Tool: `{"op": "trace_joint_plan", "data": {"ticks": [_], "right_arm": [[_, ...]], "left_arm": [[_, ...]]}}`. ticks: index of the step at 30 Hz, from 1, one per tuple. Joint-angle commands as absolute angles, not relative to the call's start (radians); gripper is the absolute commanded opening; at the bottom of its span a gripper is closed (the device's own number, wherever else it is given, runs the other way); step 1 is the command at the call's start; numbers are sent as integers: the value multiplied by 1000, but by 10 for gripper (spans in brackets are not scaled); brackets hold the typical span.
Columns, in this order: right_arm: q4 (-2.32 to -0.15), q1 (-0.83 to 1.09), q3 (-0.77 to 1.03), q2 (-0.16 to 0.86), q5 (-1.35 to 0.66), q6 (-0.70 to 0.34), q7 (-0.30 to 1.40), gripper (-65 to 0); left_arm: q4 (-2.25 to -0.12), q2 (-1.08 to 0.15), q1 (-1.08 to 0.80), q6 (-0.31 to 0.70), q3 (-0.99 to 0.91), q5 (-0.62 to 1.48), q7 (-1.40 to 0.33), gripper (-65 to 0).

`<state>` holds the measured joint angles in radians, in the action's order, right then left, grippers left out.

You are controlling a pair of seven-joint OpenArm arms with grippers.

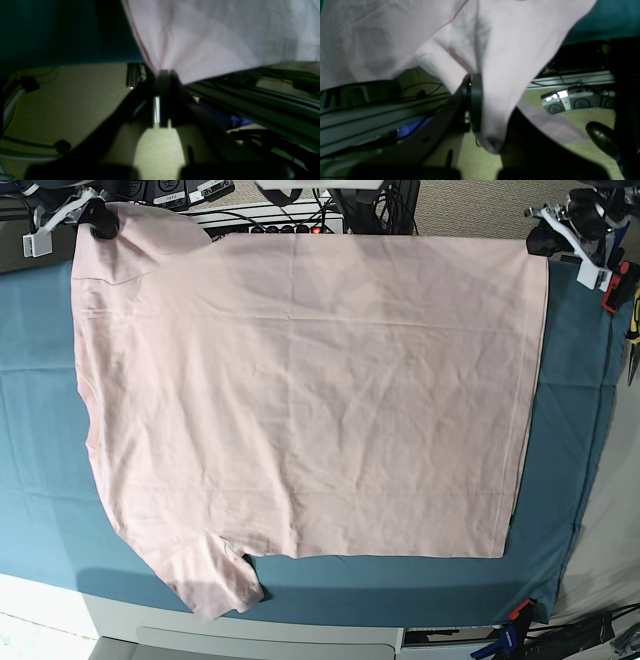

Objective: Fold the T-shirt properly
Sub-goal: 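Lift the held edge and pull the shirt toward the robot base, then lower the held edge back onto the shirt, folding a strip over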

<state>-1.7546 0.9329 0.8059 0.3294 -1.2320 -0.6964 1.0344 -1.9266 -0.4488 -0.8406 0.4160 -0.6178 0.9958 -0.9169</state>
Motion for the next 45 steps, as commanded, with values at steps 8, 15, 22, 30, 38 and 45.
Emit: {"op": "trace_joint_plan", "data": {"ticks": [8, 15, 22, 30, 38, 45], "right_arm": [[-1767, 1001, 820, 344, -1268, -698, 1061, -650], [-1767, 1017, 845, 350, -1267, -698, 1074, -650], [-1767, 1018, 919, 350, -1268, -698, 1093, -650], [-1767, 1021, 925, 349, -1279, -698, 1092, -650], [-1767, 969, 925, 349, -1354, -698, 1098, -650], [-1767, 832, 924, 346, -1353, -698, 1095, -650]], "left_arm": [[-1962, -450, -907, 421, -658, 1008, -910, -650], [-1962, -440, -937, 446, -658, 1029, -922, -650], [-1962, -440, -965, 447, -658, 1033, -925, -650], [-1962, -440, -967, 447, -658, 1034, -923, -650], [-1963, -430, -924, 492, -658, 1068, -905, -650], [-1962, -430, -834, 492, -658, 1071, -897, -650]]}}
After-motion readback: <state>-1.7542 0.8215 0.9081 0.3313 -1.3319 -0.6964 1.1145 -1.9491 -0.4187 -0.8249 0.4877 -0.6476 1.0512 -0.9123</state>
